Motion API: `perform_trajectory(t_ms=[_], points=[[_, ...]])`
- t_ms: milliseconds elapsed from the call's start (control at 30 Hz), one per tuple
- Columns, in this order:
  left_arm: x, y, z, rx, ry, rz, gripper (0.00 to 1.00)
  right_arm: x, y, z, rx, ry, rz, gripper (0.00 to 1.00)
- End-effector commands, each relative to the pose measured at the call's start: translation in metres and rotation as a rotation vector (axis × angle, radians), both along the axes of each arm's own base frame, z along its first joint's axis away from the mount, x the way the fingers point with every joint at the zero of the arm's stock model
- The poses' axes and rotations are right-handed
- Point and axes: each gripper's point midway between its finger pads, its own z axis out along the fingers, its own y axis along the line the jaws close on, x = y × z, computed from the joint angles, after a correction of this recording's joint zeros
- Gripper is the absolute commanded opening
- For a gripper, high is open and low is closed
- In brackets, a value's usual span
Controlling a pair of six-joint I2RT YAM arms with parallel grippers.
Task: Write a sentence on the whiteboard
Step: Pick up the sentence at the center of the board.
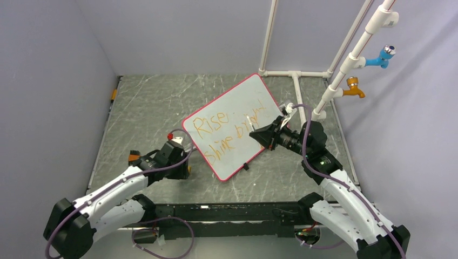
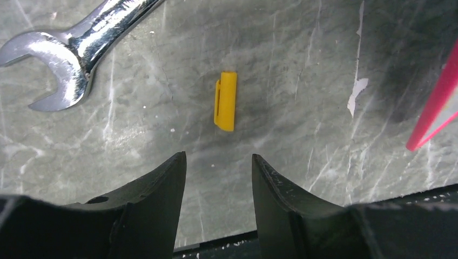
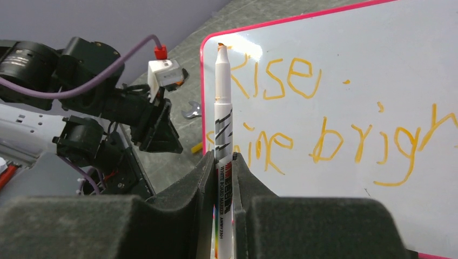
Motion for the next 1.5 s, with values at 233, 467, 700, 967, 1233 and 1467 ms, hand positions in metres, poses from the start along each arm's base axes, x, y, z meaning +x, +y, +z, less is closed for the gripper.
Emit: perform_trajectory(t_ms=[233, 467, 700, 967, 1233, 1467], points=[[0.031, -0.015, -0.021, 0.036, -0.061, -0.038, 0.47, -0.005, -0.005, 0.030, 0.005, -0.090, -0.011, 0.00], [0.033, -0.013, -0.032, 0.071, -0.045, -0.036, 0.39, -0.008, -0.006, 0.033, 0.001, -0.097, -0.010, 0.00], [0.029, -0.014, -0.039, 0.069, -0.006, -0.025, 0.32, -0.008, -0.009, 0.033, -0.009, -0.105, -0.021, 0.00], [0.023, -0.019, -0.045, 0.052, 0.011, -0.041, 0.20, -0.009, -0.010, 0.033, -0.011, -0.107, -0.025, 0.00], [0.017, -0.021, -0.026, 0.017, -0.017, -0.044, 0.03, -0.012, -0.012, 0.032, -0.018, -0.105, -0.024, 0.00], [0.011, -0.018, 0.035, -0.035, -0.102, -0.089, 0.00, -0.015, -0.006, 0.035, -0.011, -0.102, 0.019, 0.00]])
